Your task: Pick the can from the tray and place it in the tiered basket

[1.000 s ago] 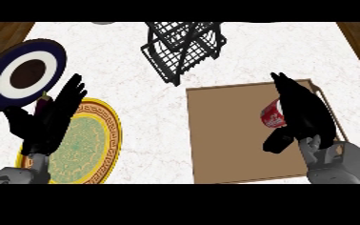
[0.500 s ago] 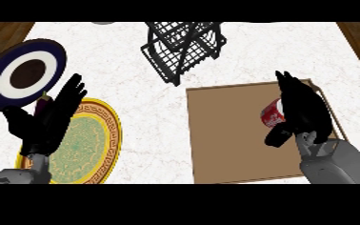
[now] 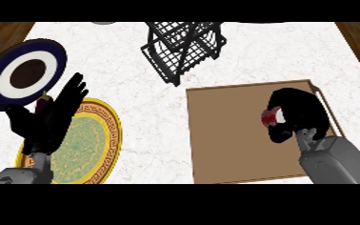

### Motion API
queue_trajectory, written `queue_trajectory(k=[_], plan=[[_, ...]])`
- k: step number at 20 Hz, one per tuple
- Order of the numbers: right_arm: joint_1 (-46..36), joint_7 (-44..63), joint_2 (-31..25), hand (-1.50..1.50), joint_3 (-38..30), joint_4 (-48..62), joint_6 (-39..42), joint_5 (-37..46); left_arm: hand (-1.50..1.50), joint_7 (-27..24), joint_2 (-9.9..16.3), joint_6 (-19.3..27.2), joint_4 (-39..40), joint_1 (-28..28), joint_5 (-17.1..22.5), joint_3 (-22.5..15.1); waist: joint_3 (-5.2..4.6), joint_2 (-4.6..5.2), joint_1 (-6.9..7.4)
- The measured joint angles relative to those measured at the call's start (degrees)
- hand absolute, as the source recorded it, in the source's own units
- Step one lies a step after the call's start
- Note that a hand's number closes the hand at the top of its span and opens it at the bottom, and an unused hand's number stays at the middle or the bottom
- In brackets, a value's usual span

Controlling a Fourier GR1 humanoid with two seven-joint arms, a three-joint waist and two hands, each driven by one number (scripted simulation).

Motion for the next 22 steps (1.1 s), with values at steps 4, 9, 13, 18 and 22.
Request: queue_trajectory(k=[4, 9, 13, 18, 22], plan=[[2.30, 0.58, 1.24, 1.50, 0.72, -1.36, -0.89, 4.62, 0.00, -0.07, -0.58, -0.66, -0.27, 0.65, -0.48, 0.93, -0.26, -0.30, -0.12], [12.18, 6.51, 4.07, 1.50, 0.73, -7.04, -7.46, 10.89, 0.00, -0.67, 0.03, -1.04, -0.13, 1.75, -0.52, 2.15, -0.74, -1.03, -1.33], [19.62, 9.22, 4.91, 1.50, 1.76, -11.71, -11.44, 18.69, 0.00, 0.24, 0.31, -1.66, -0.99, 2.09, 0.02, 2.73, -0.34, -0.64, -1.41], [20.73, 10.32, 7.77, 1.50, 2.96, -17.55, -16.57, 30.33, 0.00, -0.39, -0.45, -1.56, -0.30, 1.90, -0.58, 2.69, 0.04, -0.30, -1.27], [18.50, 9.58, 11.13, 1.50, 2.94, -25.74, -20.25, 36.22, 0.00, -0.07, -0.81, -1.75, 0.52, 1.13, -0.49, 2.64, 0.12, -0.35, -1.54]])
